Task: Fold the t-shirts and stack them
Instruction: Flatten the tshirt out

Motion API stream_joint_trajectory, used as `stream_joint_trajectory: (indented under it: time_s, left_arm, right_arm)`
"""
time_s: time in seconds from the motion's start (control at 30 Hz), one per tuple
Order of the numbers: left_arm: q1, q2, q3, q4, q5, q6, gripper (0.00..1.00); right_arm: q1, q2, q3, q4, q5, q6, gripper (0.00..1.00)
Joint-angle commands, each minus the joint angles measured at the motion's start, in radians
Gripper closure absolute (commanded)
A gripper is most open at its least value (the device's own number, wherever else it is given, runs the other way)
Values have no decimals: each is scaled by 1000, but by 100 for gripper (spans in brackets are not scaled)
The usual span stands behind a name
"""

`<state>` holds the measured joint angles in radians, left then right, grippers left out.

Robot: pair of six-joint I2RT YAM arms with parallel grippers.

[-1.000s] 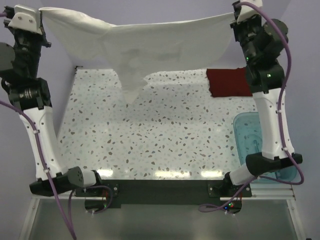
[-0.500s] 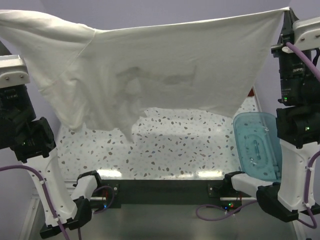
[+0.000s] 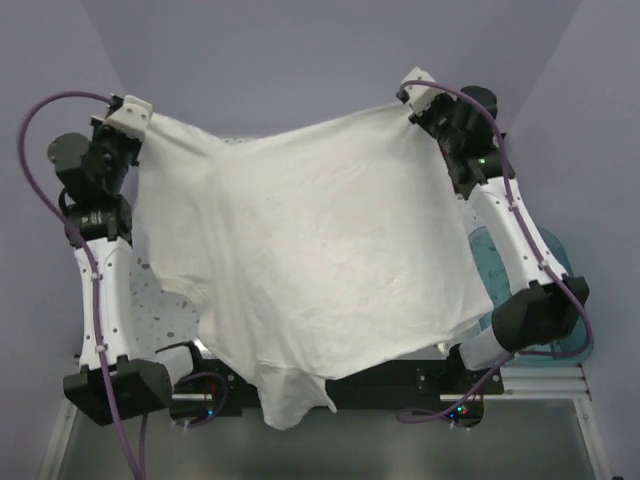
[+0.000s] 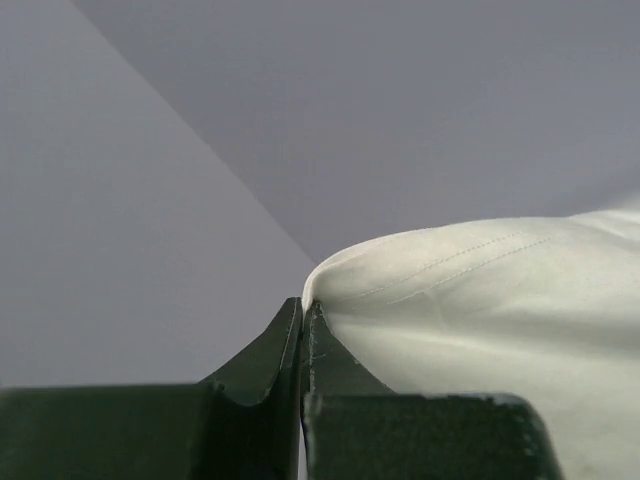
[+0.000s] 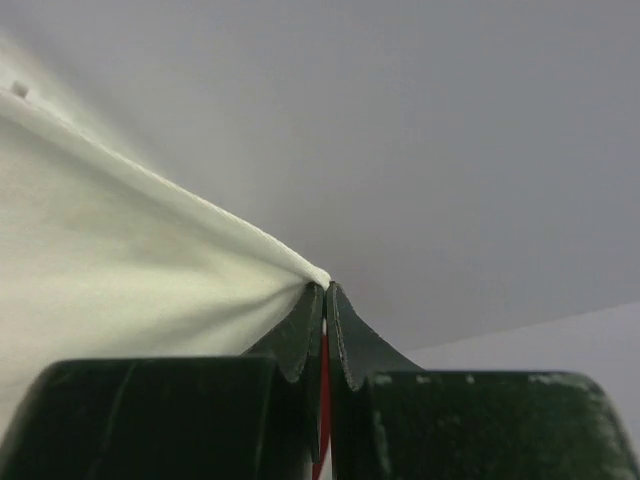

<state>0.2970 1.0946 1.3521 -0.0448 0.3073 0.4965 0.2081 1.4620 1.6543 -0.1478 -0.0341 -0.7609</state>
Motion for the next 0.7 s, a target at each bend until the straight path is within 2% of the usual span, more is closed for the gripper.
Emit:
stream_joint_trajectory:
  time_s: [0.0,0.1,0.2,0.23,0.3,0.33,0.43,0.53,0.67]
  left_arm:
    - [-67,86,-123,-141,70,40,100]
    - [-151,180,-206,-139,-8,63,100]
    - [-165,350,-231,-78,-36,47,100]
    - [-165,454,-200,-48,-49,39,100]
    - [-165,574,-122,-53,-86,10,100]
    - [-164,697,-11,-96,-99,-1,100]
    - [-164,896,187,-159,-109,-44,100]
    - [-165,1022,318,-164,-117,-68,100]
    - [-167,1163,491,-217,-117,-78,100]
  right_arm:
    - [-3,91,-89,16,-72,-40,100]
    - [4,187,-128,40,-93,-46,100]
    - [17,331,-130,83,-83,-64,100]
    - [20,410,-117,93,-75,-72,100]
    - [33,493,-85,114,-43,-100,100]
    - [37,567,-39,122,-27,-107,100]
    - [45,679,92,110,11,-130,100]
    - [48,823,213,90,31,-164,100]
    - [50,905,326,70,63,-198,100]
